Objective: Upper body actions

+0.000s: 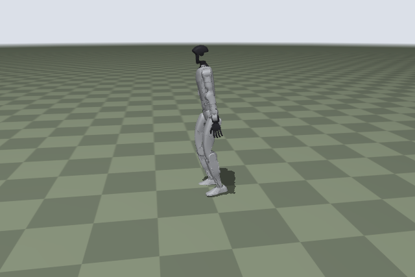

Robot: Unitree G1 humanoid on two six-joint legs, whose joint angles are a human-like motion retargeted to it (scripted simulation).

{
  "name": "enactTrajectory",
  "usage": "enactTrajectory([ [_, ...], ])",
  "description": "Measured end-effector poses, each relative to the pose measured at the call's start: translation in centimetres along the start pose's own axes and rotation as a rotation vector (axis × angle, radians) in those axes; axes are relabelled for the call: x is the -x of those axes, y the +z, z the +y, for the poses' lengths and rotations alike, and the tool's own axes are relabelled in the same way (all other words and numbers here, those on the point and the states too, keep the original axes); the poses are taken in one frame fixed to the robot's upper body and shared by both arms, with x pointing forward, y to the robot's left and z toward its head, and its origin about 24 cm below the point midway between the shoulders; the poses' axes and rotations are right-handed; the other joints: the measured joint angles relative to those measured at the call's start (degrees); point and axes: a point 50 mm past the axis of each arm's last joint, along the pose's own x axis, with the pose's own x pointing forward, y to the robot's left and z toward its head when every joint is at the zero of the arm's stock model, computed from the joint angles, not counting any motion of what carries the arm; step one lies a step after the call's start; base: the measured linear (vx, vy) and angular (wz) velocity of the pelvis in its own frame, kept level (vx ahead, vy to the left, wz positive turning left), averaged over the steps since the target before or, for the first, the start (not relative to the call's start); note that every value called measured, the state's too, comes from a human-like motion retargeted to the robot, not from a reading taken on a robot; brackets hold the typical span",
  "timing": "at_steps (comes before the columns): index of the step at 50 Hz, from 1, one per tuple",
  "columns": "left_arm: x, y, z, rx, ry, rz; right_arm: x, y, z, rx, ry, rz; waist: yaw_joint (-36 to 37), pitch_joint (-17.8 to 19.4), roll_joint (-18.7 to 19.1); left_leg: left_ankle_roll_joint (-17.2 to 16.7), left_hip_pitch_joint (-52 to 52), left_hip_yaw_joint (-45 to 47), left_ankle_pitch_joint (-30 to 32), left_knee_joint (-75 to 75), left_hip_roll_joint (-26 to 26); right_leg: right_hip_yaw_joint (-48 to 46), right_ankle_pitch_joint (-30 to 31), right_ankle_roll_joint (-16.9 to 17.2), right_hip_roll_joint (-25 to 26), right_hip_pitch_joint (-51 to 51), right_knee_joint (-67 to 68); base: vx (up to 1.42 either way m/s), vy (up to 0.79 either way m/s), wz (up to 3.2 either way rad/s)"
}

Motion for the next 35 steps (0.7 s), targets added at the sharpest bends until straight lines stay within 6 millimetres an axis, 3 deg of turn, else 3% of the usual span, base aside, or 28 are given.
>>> enactTrajectory([
  [3,-0.1,2.5,1.0,-0.038,0.084,-0.102,0.2,2.0,-0.9,0.117,-0.093,-0.067,3.03,0.53,-1.55,-2.60,1.30,2.03,6.50,-4.39,1.27,2.45,6.51,1.41,0.04,2.47,-5.84,0.05,0.06,-0.62],
  [7,-0.1,5.7,3.1,-0.148,0.139,-0.220,0.7,5.6,-1.8,0.218,-0.114,-0.171,1.51,2.00,-1.37,-1.44,6.59,3.39,9.15,-11.22,0.97,0.33,10.87,2.65,0.73,7.30,-12.58,-0.05,0.04,0.25],
  [15,0.2,10.0,3.4,-0.262,0.105,-0.337,1.7,10.5,-2.2,0.287,-0.090,-0.325,2.19,0.75,-1.38,1.77,9.38,3.61,7.32,-16.71,-0.33,1.05,9.18,1.25,1.96,9.25,-17.62,0.05,0.02,-0.12],
  [22,0.7,11.9,3.5,-0.223,0.022,-0.420,2.6,12.5,-3.6,0.316,-0.145,-0.381,3.05,3.52,-1.30,0.79,9.27,6.25,8.42,-20.05,-0.02,-0.32,10.20,2.32,1.29,8.03,-20.20,-0.15,0.03,-0.16],
  [25,0.4,10.8,3.8,-0.262,0.010,-0.375,2.7,12.2,-4.8,0.349,-0.208,-0.366,2.79,5.24,-0.80,0.49,7.88,7.04,7.67,-20.22,0.51,-0.36,8.82,2.31,1.05,5.92,-19.49,-0.16,0.02,-0.14],
  [28,0.0,8.5,4.8,-0.313,-0.001,-0.268,2.6,10.6,-6.3,0.337,-0.276,-0.268,2.74,7.66,-0.20,-0.10,4.63,8.46,6.88,-18.58,1.71,-0.56,7.15,2.12,0.45,1.88,-16.19,-0.30,0.04,-0.19],
  [32,-0.2,4.5,6.5,-0.370,-0.001,-0.098,2.3,6.2,-8.2,0.221,-0.315,-0.140,2.82,11.66,0.57,-1.81,-3.24,7.39,4.31,-11.21,3.51,1.71,3.69,2.31,-1.31,-6.72,-6.98,-0.34,0.02,0.20],
  [35,0.0,0.4,8.0,-0.355,0.023,0.038,1.8,1.0,-8.4,0.113,-0.303,-0.006,2.79,13.36,0.85,-2.68,-13.17,3.01,1.21,-1.07,2.74,2.45,0.26,1.36,-3.11,-15.10,1.60,-0.31,-0.08,0.42],
])
